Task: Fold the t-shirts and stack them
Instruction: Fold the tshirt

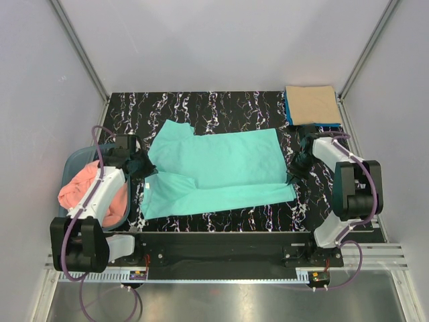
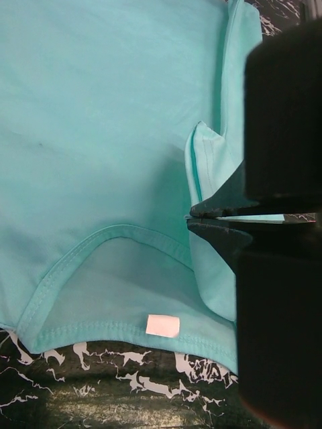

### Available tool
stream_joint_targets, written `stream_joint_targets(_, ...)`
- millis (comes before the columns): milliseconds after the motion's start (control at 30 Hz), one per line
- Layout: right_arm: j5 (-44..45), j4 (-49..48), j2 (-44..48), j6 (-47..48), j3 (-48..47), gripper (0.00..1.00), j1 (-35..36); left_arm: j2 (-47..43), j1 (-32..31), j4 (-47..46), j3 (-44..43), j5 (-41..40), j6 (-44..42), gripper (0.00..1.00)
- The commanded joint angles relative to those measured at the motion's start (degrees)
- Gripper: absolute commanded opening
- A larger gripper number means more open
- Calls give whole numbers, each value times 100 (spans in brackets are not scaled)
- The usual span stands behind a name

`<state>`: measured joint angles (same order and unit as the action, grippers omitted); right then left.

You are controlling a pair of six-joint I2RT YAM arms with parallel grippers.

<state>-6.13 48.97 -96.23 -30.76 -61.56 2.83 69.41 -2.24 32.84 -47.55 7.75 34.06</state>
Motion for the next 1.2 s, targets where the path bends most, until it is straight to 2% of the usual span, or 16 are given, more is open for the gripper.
stream_joint_targets(0, -46, -72, -45, 141, -304, 1, -2, 64, -13, -226, -255, -221, -84, 0)
stream_joint_targets(267, -37, -37, 60, 158, -392, 0, -2, -33, -13, -287, -237, -283, 4, 0)
stream_joint_targets(600, -11, -11, -247, 229, -647, 0, -10, 73, -13, -137, -378, -546, 74, 0)
stream_joint_targets(1167, -134, -142, -634, 167, -743, 0, -11, 275, -13, -243, -246, -485, 21, 0)
